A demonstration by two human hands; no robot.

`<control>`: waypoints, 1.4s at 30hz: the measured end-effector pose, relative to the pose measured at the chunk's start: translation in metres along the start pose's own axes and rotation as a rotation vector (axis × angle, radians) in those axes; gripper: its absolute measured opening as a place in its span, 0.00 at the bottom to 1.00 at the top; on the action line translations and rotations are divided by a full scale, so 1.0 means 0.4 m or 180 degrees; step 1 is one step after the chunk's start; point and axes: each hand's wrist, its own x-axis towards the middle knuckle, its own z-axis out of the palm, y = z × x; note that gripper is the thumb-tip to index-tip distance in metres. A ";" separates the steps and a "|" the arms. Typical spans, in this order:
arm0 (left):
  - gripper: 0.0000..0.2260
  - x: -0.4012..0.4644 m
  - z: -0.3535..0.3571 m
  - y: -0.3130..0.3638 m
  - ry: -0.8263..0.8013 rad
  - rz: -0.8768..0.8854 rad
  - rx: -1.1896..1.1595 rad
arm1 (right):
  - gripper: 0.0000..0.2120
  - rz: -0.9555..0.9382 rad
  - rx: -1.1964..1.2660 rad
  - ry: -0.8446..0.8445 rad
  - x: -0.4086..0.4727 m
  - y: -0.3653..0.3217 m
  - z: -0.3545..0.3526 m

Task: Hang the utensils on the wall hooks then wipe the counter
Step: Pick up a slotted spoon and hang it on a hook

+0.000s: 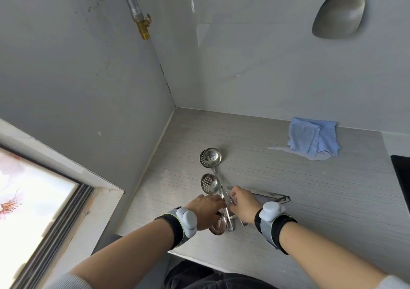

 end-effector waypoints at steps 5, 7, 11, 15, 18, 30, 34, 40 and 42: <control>0.21 -0.001 -0.004 -0.005 0.0004 -0.0056 -0.0175 | 0.12 -0.0093 0.0211 0.0017 -0.001 -0.002 0.001; 0.20 0.001 -0.002 -0.005 -0.0008 -0.0084 -0.0221 | 0.12 -0.0121 0.0343 -0.0032 -0.001 -0.001 -0.001; 0.20 0.006 -0.001 0.000 0.0002 -0.0126 -0.0282 | 0.15 -0.0180 0.0470 -0.0157 -0.002 0.005 -0.003; 0.20 0.010 -0.004 0.000 -0.0002 -0.0158 -0.0288 | 0.15 -0.0273 0.0501 -0.0169 -0.002 0.006 -0.006; 0.20 0.012 -0.009 -0.003 -0.0010 -0.0141 -0.0254 | 0.10 -0.0353 0.0470 -0.0102 -0.003 0.001 -0.015; 0.12 0.011 -0.129 -0.067 0.1225 -0.0388 0.0245 | 0.05 -0.0490 0.0584 0.0122 0.005 -0.040 -0.116; 0.11 0.009 -0.189 -0.100 0.1723 -0.0534 0.0099 | 0.05 -0.0545 0.0778 0.0034 0.001 -0.077 -0.186; 0.10 0.016 -0.274 -0.107 0.2290 -0.0364 0.0431 | 0.11 -0.0455 0.1123 0.0005 -0.031 -0.142 -0.301; 0.11 0.023 -0.311 -0.104 0.2385 -0.0291 0.0544 | 0.13 -0.0338 0.1541 -0.0063 -0.044 -0.154 -0.341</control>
